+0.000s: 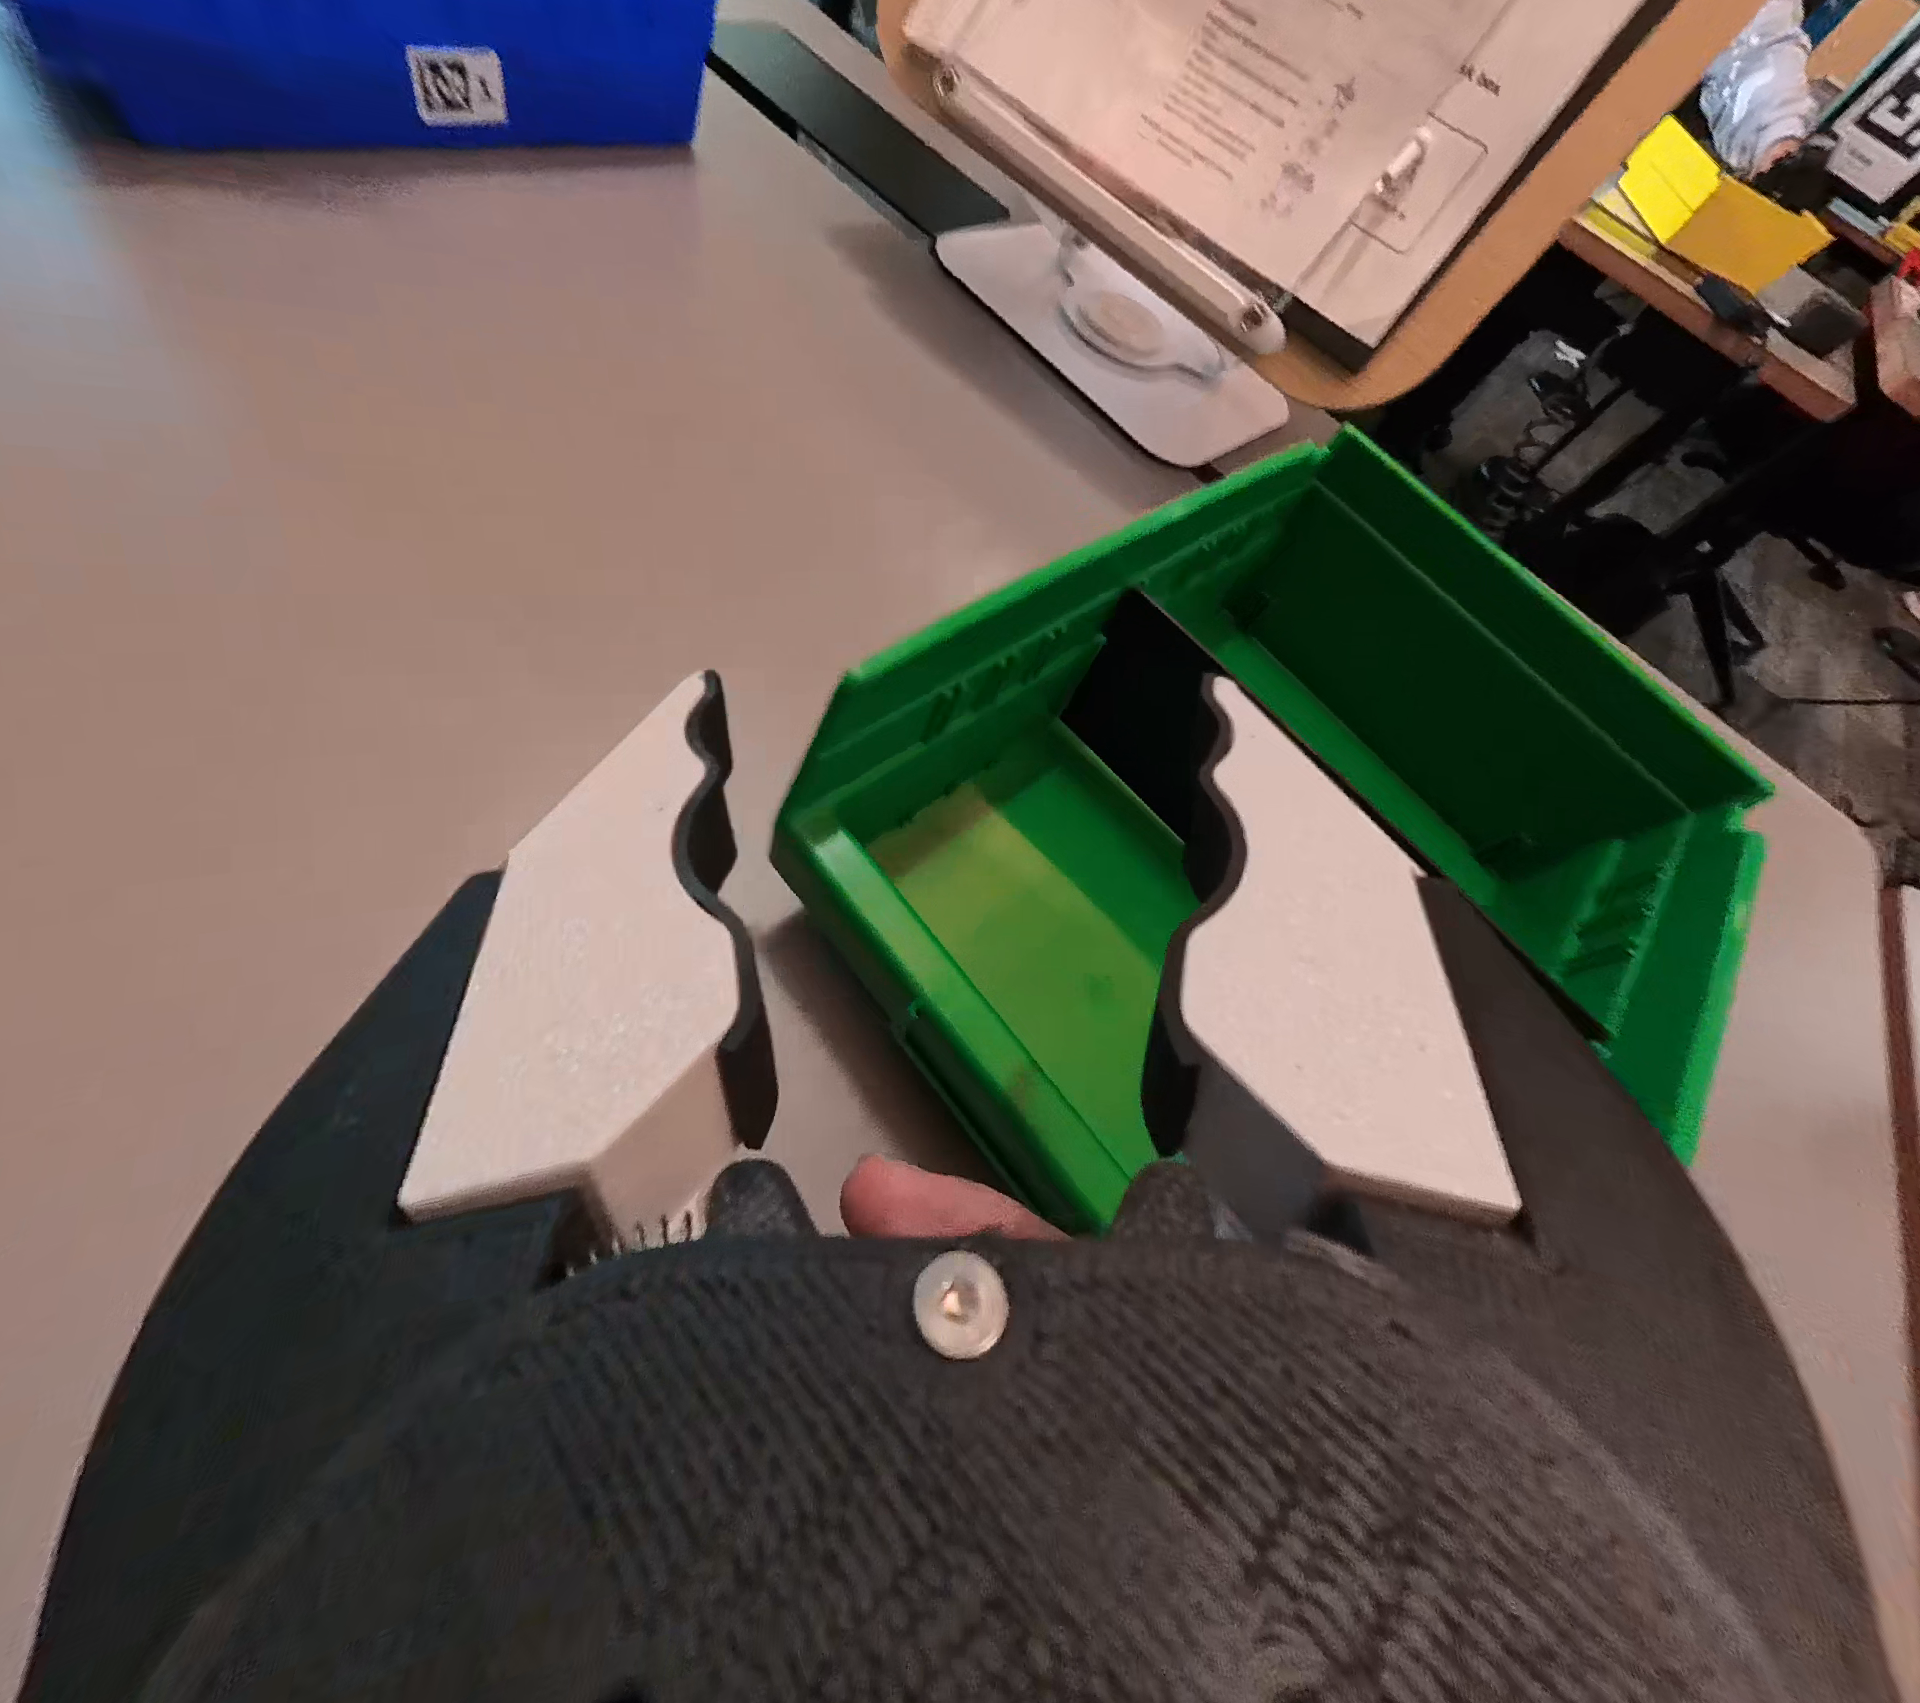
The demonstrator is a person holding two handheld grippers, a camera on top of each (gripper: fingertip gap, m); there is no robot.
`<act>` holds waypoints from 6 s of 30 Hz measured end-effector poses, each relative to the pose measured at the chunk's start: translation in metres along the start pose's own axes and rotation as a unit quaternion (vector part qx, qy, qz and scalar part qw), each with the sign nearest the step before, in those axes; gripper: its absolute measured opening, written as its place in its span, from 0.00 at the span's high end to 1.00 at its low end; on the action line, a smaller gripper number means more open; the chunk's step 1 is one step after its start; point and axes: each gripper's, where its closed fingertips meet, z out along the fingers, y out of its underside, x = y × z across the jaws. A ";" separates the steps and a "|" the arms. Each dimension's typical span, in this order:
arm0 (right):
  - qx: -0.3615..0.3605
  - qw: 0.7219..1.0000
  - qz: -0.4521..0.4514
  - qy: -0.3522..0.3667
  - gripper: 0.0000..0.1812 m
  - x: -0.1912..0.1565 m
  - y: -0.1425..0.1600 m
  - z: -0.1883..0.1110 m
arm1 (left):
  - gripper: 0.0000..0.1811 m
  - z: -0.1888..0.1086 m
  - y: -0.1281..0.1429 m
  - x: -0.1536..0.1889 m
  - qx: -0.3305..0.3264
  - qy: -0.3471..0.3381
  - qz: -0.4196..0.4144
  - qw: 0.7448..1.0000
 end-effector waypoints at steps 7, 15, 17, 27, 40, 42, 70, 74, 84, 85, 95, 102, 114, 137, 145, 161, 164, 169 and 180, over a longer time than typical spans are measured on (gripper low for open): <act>0.126 0.985 0.090 -0.083 0.49 -0.030 -0.054 -0.007 | 0.90 -0.079 -0.105 -0.016 0.167 -0.109 0.054 0.979; 0.255 0.918 0.201 -0.227 0.47 -0.068 -0.115 -0.036 | 0.90 -0.154 -0.190 0.034 0.319 -0.048 0.091 0.942; 0.280 0.888 0.239 -0.276 0.47 -0.078 -0.128 -0.044 | 1.00 -0.158 -0.198 0.062 0.365 -0.008 0.115 0.924; 0.127 0.920 0.238 -0.283 0.56 -0.114 -0.078 0.028 | 1.00 -0.048 -0.118 0.227 0.253 0.268 0.025 0.929; 0.091 0.953 0.173 -0.233 0.58 -0.104 -0.056 0.035 | 0.80 -0.003 -0.070 0.379 0.084 0.494 -0.073 0.862; 0.066 0.962 0.144 -0.222 0.58 -0.105 -0.047 0.039 | 0.84 0.002 -0.072 0.386 0.071 0.505 -0.085 0.856; 0.145 0.909 0.057 -0.387 0.95 -0.182 -0.075 0.019 | 0.89 -0.086 -0.120 0.290 0.319 0.247 0.285 0.869; 0.149 0.927 0.035 -0.342 0.87 -0.178 -0.072 0.030 | 0.89 -0.082 -0.122 0.282 0.316 0.206 0.283 0.882; 0.188 0.930 -0.023 -0.314 0.92 -0.183 -0.079 0.032 | 0.89 -0.083 -0.122 0.272 0.320 0.177 0.276 0.889; 0.196 0.930 -0.031 -0.310 0.91 -0.185 -0.081 0.031 | 0.89 -0.082 -0.121 0.272 0.319 0.175 0.276 0.890; 0.213 0.926 -0.234 -0.207 0.96 -0.180 -0.073 0.038 | 0.94 -0.105 -0.126 0.273 0.368 0.276 0.135 0.878; 0.286 0.883 -0.342 -0.149 0.96 -0.179 -0.086 0.018 | 0.73 -0.124 -0.111 0.226 0.381 0.483 -0.218 0.757; 0.329 0.831 -0.438 -0.096 0.96 -0.214 -0.108 0.007 | 0.76 -0.140 -0.100 0.273 0.311 0.640 -0.171 0.682; 0.268 0.852 -0.448 -0.039 0.97 -0.175 -0.088 0.033 | 0.88 -0.116 -0.128 0.287 0.309 0.595 -0.295 0.680; 0.208 0.950 -0.218 -0.082 0.73 -0.120 -0.069 0.043 | 0.88 -0.058 -0.113 0.245 0.316 0.333 -0.267 0.847; 0.168 0.975 0.074 -0.124 0.77 -0.157 -0.077 0.086 | 0.88 -0.027 -0.101 0.252 0.290 0.122 -0.300 0.901; 0.188 0.969 0.089 -0.133 0.79 -0.160 -0.077 0.088 | 0.88 -0.027 -0.101 0.261 0.305 0.142 -0.323 0.885; 0.222 0.963 0.109 -0.111 0.83 -0.159 -0.078 0.095 | 0.88 -0.026 -0.102 0.275 0.312 0.180 -0.368 0.857; 0.225 0.960 0.135 -0.094 0.89 -0.162 -0.077 0.105 | 0.88 -0.023 -0.098 0.278 0.305 0.178 -0.403 0.844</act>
